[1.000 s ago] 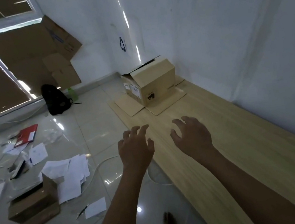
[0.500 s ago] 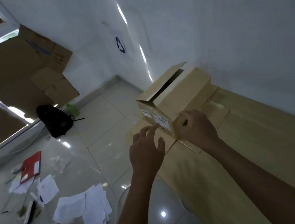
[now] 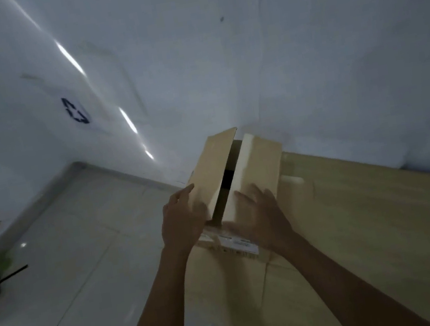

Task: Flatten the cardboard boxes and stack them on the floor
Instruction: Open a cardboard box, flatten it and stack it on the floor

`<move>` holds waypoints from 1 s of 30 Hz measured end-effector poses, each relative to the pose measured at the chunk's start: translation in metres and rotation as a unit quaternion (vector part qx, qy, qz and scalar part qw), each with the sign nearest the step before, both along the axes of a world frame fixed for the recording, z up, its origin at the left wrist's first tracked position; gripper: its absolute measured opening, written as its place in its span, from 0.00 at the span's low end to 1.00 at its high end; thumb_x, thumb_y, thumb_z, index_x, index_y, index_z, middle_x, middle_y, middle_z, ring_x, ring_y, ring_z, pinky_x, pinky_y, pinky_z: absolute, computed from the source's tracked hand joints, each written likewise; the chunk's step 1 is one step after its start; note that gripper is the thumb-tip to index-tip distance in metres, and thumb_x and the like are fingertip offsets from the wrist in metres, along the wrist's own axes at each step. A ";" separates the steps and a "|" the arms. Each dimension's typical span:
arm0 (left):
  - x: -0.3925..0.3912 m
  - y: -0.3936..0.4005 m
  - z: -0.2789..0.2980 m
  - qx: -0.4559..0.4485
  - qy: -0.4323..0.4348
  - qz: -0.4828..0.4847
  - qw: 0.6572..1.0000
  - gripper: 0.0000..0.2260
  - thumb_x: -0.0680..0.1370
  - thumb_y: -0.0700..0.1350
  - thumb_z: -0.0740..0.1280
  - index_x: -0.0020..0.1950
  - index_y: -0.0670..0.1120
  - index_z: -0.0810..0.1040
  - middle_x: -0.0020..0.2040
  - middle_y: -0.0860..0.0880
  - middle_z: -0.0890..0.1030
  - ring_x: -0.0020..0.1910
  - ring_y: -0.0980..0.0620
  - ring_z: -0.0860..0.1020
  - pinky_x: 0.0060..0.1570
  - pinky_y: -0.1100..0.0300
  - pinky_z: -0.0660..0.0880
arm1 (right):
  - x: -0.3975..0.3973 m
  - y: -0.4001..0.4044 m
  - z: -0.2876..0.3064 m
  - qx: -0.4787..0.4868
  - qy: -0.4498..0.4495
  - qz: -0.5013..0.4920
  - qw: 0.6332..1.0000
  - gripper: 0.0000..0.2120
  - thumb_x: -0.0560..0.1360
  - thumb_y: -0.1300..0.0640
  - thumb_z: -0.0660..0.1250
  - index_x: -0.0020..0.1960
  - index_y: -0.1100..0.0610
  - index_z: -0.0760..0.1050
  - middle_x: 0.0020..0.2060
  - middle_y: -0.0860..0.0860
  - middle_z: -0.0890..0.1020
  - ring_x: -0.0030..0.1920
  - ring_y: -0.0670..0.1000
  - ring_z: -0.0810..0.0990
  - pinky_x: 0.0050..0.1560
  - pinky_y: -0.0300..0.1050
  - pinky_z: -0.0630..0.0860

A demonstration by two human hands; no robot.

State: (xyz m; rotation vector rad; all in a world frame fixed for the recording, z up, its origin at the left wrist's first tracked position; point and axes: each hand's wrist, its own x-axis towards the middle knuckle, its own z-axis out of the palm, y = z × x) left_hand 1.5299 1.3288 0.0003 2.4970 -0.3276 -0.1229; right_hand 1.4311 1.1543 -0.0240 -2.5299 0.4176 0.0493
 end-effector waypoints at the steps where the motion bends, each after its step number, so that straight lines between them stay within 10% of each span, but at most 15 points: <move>1: 0.011 0.002 -0.009 -0.013 0.032 0.006 0.999 0.27 0.79 0.54 0.65 0.78 0.53 0.65 0.73 0.45 0.70 0.70 0.40 0.69 0.66 0.45 0.69 | -0.003 0.006 -0.003 0.000 0.018 -0.006 1.000 0.48 0.64 0.19 0.54 0.78 0.42 0.55 0.80 0.52 0.50 0.79 0.61 0.44 0.77 0.59 0.50; 12: -0.022 -0.029 -0.054 0.005 0.030 -0.047 0.998 0.30 0.81 0.59 0.61 0.81 0.52 0.60 0.72 0.37 0.66 0.68 0.33 0.66 0.64 0.40 0.67 | -0.064 -0.011 -0.037 -0.140 -0.050 -0.010 0.989 0.37 0.76 0.32 0.56 0.80 0.48 0.56 0.79 0.56 0.56 0.79 0.63 0.51 0.76 0.59 0.55; 24: -0.072 -0.073 -0.057 0.188 -0.099 -0.243 0.947 0.49 0.70 0.80 0.53 0.82 0.49 0.57 0.82 0.40 0.54 0.80 0.36 0.53 0.68 0.25 0.57 | -0.123 -0.041 -0.018 0.036 -0.130 -0.155 0.979 0.41 0.73 0.69 0.56 0.80 0.44 0.49 0.80 0.45 0.48 0.80 0.48 0.45 0.77 0.50 0.55; 27: -0.073 -0.069 -0.055 0.189 -0.097 -0.247 0.945 0.45 0.73 0.76 0.55 0.81 0.48 0.60 0.81 0.42 0.58 0.80 0.36 0.55 0.68 0.28 0.60 | -0.121 -0.028 -0.010 0.104 -0.202 -0.245 0.943 0.39 0.74 0.73 0.57 0.78 0.46 0.56 0.76 0.46 0.64 0.76 0.45 0.62 0.72 0.39 0.64; 30: -0.075 -0.065 -0.040 0.142 -0.135 -0.280 0.940 0.33 0.74 0.68 0.61 0.73 0.50 0.73 0.75 0.44 0.72 0.73 0.37 0.70 0.66 0.35 0.70 | -0.120 -0.022 0.010 0.217 -0.276 -0.450 0.821 0.12 0.81 0.64 0.61 0.63 0.59 0.76 0.46 0.45 0.81 0.42 0.47 0.80 0.39 0.24 0.73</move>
